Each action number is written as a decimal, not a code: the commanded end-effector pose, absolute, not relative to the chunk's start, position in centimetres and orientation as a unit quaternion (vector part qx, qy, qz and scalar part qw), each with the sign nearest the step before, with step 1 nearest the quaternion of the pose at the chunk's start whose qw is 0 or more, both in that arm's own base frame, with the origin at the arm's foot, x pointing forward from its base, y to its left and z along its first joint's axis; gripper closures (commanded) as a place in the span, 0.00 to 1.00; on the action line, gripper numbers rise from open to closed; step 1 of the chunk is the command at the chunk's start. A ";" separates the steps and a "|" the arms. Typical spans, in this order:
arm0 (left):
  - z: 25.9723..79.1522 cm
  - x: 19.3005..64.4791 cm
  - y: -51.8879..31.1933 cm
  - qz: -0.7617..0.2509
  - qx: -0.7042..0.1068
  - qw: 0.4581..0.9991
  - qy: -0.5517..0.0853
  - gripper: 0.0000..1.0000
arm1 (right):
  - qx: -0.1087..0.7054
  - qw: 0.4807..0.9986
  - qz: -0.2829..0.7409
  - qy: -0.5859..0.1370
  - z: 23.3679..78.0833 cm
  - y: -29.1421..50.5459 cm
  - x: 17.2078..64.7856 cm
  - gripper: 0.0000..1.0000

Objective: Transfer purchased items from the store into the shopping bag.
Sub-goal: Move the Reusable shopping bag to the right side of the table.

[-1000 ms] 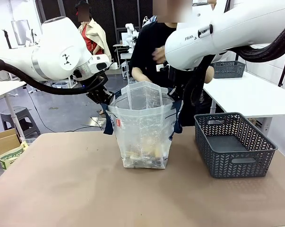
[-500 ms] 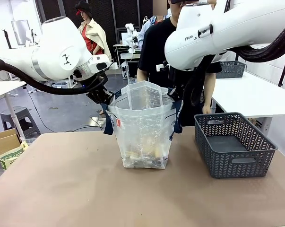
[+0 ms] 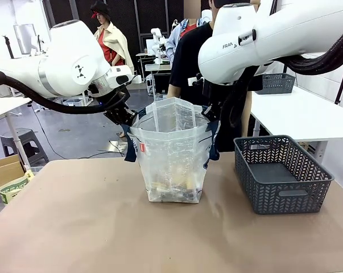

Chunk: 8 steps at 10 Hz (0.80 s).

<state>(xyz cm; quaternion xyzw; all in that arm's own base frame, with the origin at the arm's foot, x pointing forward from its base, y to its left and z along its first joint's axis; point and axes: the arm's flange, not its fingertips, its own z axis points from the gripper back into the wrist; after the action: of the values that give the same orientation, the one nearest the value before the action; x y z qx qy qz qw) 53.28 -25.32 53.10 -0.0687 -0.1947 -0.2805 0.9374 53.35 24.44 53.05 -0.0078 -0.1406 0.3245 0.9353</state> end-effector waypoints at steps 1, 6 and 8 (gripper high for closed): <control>53.1 53.3 -25.1 -0.278 -0.064 0.938 -0.195 1.00 | -0.009 0.935 0.324 -0.142 53.2 24.4 53.4 1.00; 53.1 53.3 -25.1 -0.278 -0.064 0.938 -0.195 1.00 | -0.009 0.935 0.324 -0.142 53.2 24.4 53.4 1.00; 53.1 53.3 -25.1 -0.278 -0.064 0.938 -0.195 1.00 | -0.009 0.935 0.324 -0.142 53.2 24.4 53.4 1.00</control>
<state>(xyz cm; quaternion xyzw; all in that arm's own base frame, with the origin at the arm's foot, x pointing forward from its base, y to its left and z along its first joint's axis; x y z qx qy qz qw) 53.28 -25.32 53.10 -0.0687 -0.1947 -0.2805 0.9374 53.35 24.44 53.05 -0.0078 -0.1406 0.3245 0.9353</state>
